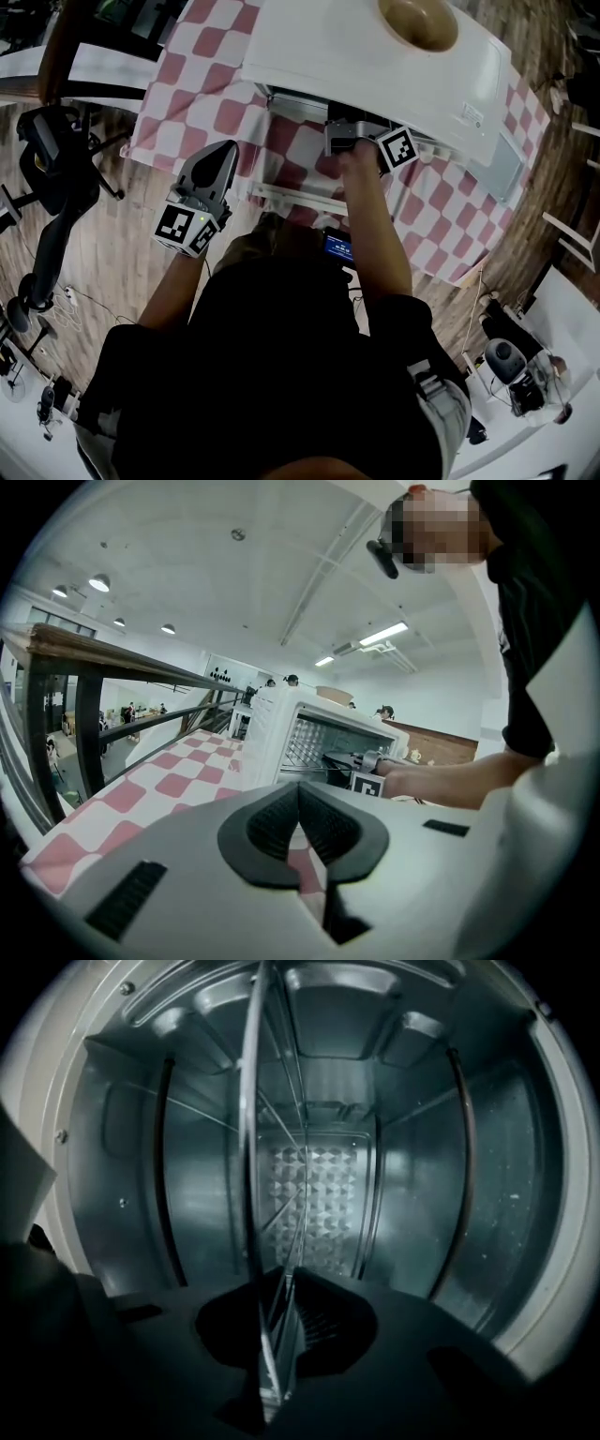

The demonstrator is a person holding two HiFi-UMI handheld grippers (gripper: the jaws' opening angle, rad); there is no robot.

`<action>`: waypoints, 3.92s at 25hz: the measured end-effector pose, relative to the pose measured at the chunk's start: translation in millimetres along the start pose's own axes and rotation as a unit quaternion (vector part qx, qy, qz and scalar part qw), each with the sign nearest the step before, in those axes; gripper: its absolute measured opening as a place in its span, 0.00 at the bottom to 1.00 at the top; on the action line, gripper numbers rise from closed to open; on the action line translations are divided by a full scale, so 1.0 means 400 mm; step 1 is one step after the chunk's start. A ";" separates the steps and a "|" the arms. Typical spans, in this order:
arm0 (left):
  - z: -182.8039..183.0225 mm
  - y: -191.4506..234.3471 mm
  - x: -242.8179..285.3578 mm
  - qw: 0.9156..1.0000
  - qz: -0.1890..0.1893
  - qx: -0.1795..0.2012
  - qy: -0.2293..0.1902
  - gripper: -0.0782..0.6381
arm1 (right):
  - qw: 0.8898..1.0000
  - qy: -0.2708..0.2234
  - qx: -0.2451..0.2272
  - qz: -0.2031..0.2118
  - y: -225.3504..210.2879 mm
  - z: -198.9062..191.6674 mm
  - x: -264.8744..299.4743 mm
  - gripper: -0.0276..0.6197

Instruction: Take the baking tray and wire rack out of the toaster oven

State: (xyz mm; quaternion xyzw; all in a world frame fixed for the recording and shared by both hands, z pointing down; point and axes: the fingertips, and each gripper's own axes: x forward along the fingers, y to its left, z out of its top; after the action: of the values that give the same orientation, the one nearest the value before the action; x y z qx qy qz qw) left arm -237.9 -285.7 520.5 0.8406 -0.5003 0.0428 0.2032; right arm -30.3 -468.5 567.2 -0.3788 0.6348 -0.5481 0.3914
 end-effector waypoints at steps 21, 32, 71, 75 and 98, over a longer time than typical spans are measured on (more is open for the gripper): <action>-0.005 -0.067 -0.115 0.999 -0.028 -0.004 -0.016 0.10 | 0.999 0.021 0.027 -0.007 0.020 -0.118 -0.224 0.05; -0.036 -0.166 -0.257 0.998 -0.060 0.005 -0.032 0.10 | 0.998 0.030 0.041 -0.021 0.041 -0.244 -0.489 0.05; -0.126 -0.704 -0.252 0.970 -0.237 0.051 -0.014 0.10 | 0.989 -0.141 -0.032 -0.021 0.222 0.099 -1.270 0.05; -0.154 -0.795 -0.171 0.971 -0.232 0.050 0.001 0.10 | 0.989 -0.145 -0.028 -0.031 0.179 0.222 -1.316 0.05; -0.318 -1.051 0.224 0.988 -0.137 0.027 0.069 0.10 | 0.992 -0.062 0.066 -0.085 -0.190 0.643 -1.235 0.05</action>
State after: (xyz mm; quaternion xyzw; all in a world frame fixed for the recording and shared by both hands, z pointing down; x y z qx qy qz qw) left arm 184.3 -135.3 535.9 0.9013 -0.3638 0.0857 0.2188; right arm 409.2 -130.2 659.2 -0.4376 0.5372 -0.5957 0.4063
